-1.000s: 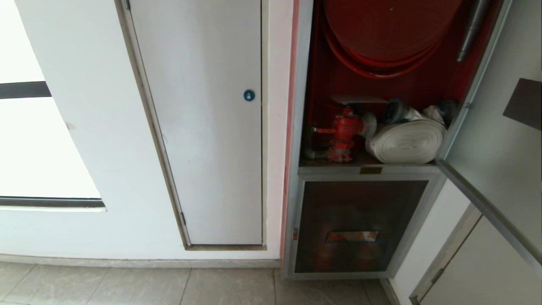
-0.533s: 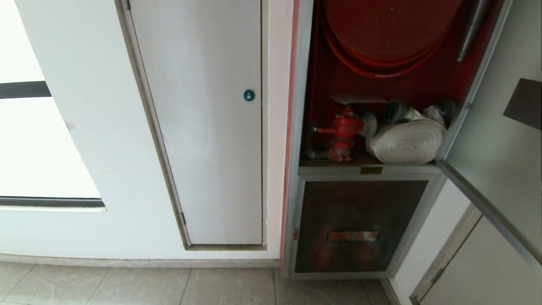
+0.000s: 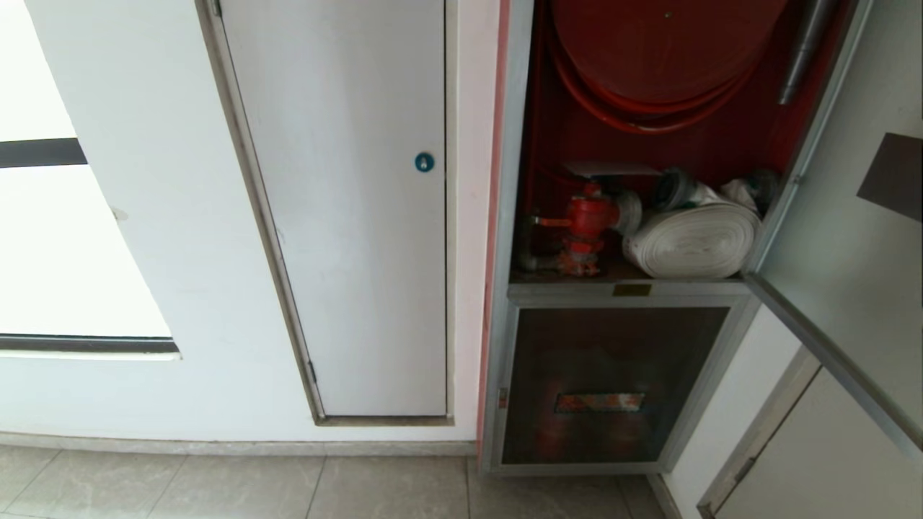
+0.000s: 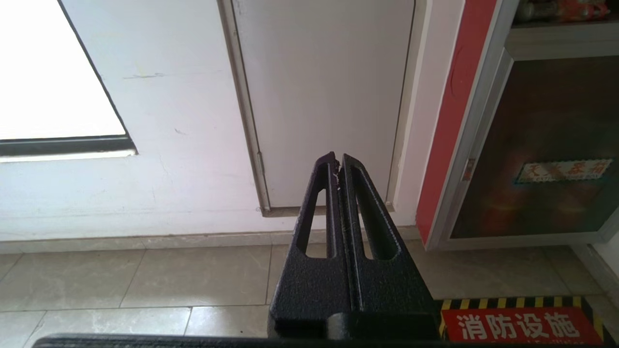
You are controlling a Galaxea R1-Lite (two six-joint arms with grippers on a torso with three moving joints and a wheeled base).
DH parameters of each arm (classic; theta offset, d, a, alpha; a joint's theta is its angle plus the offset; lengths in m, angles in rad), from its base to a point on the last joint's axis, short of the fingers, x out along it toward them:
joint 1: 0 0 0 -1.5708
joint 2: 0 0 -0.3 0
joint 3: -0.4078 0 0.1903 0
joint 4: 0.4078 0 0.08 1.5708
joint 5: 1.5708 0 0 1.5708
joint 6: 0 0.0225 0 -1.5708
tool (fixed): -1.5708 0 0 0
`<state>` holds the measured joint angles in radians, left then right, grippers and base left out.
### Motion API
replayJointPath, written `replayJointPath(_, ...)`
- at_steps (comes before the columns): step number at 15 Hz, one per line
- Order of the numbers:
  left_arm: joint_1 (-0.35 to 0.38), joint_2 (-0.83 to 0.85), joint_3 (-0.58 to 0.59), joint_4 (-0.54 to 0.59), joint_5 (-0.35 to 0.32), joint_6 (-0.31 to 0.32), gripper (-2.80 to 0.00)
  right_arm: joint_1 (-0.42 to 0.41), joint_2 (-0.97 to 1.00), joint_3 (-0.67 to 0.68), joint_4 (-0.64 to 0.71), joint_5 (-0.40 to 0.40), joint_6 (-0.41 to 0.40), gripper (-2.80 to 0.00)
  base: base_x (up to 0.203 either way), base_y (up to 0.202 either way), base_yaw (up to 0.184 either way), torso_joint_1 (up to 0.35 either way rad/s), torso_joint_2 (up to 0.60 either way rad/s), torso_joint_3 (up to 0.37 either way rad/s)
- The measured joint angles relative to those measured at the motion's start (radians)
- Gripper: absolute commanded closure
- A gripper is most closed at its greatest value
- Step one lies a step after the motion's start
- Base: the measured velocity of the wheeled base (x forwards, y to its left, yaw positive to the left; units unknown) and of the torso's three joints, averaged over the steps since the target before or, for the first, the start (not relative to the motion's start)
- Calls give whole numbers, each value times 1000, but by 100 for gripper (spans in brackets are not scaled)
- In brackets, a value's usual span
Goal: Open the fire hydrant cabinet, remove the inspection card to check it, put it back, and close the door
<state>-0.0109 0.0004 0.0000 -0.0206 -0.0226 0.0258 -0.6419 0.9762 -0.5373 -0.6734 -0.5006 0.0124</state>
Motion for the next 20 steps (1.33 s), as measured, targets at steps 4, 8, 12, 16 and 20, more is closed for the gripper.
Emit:
replayJointPath(4,0,0,0,0,0,0,0,-166,46,15,-7,114,93,0,0,0,0,0,0,0)
replayJointPath(8,0,0,0,0,0,0,0,-260,130,26,-179,138,142,0,0,0,0,0,0,0)
replayJointPath(12,0,0,0,0,0,0,0,-331,187,30,-222,197,171,0,0,0,0,0,0,0)
replayJointPath(16,0,0,0,0,0,0,0,-347,255,-24,-225,213,173,0,0,0,0,0,0,0)
replayJointPath(20,0,0,0,0,0,0,0,-347,295,-78,-224,323,172,0,0,0,0,0,0,0)
